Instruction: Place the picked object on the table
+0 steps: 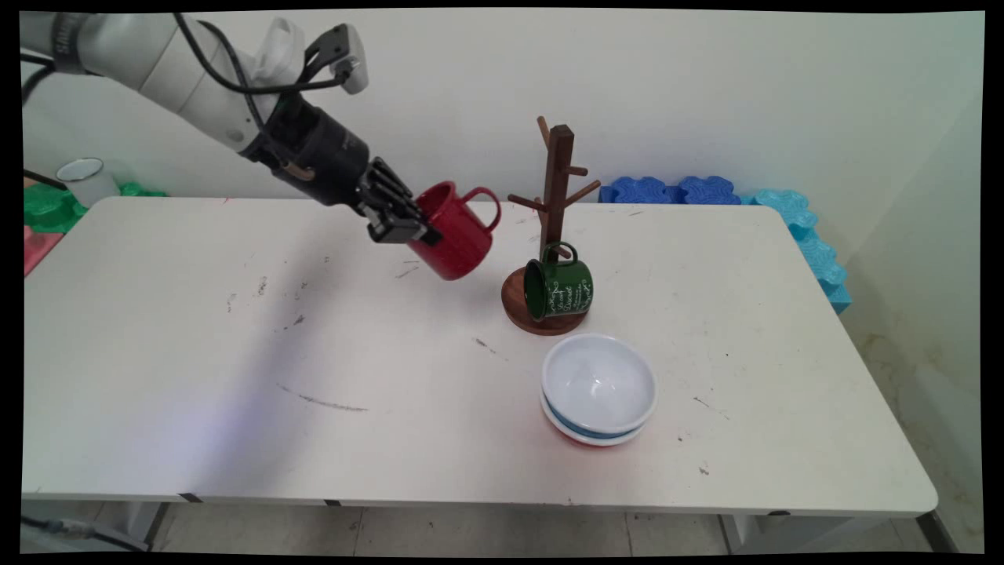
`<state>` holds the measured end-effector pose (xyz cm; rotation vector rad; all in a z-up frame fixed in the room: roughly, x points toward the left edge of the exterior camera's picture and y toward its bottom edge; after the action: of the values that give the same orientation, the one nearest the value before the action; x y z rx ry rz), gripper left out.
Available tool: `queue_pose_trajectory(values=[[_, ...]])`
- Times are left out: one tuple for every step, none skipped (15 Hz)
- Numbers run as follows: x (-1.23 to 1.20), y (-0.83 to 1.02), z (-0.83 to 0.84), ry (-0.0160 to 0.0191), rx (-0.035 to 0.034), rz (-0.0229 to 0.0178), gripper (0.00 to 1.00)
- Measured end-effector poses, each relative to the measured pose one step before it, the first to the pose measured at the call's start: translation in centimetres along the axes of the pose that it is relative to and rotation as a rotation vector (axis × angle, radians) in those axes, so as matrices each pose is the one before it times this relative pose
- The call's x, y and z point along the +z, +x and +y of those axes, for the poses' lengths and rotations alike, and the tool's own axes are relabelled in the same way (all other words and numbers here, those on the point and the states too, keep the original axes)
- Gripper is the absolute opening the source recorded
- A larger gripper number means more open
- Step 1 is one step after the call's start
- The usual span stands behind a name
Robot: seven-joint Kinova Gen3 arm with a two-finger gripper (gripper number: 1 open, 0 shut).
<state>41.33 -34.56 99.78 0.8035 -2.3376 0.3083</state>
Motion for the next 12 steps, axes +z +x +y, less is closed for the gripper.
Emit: queue_pose_trajectory(values=[[-0.115,-0.301,-0.215,0.00665,0.00838,-0.00939,0.00],[-0.072,-0.285,-0.240,0.00731,0.00956,-0.00964,0.00],[-0.070,-0.316,-0.282,0.00864,0.01176,-0.01044,0.00],[-0.014,-0.303,-0.287,0.00850,0.01340,-0.01003,0.00],[0.023,-0.239,-0.256,0.00724,0.01370,-0.00843,0.00],[0.026,-0.147,-0.154,0.00418,0.00891,-0.00507,0.00],[0.113,-0.244,-0.272,0.00764,0.01842,-0.00917,0.00],[0.144,-0.223,-0.247,0.00684,0.01902,-0.00877,0.00],[0.143,-0.178,-0.200,0.00591,0.01654,-0.00690,0.00],[0.193,-0.144,-0.204,0.00576,0.01724,-0.00651,0.00],[0.296,-0.160,-0.257,0.00714,0.02284,-0.00794,0.00],[0.253,-0.095,-0.182,0.00487,0.01698,-0.00550,0.00]])
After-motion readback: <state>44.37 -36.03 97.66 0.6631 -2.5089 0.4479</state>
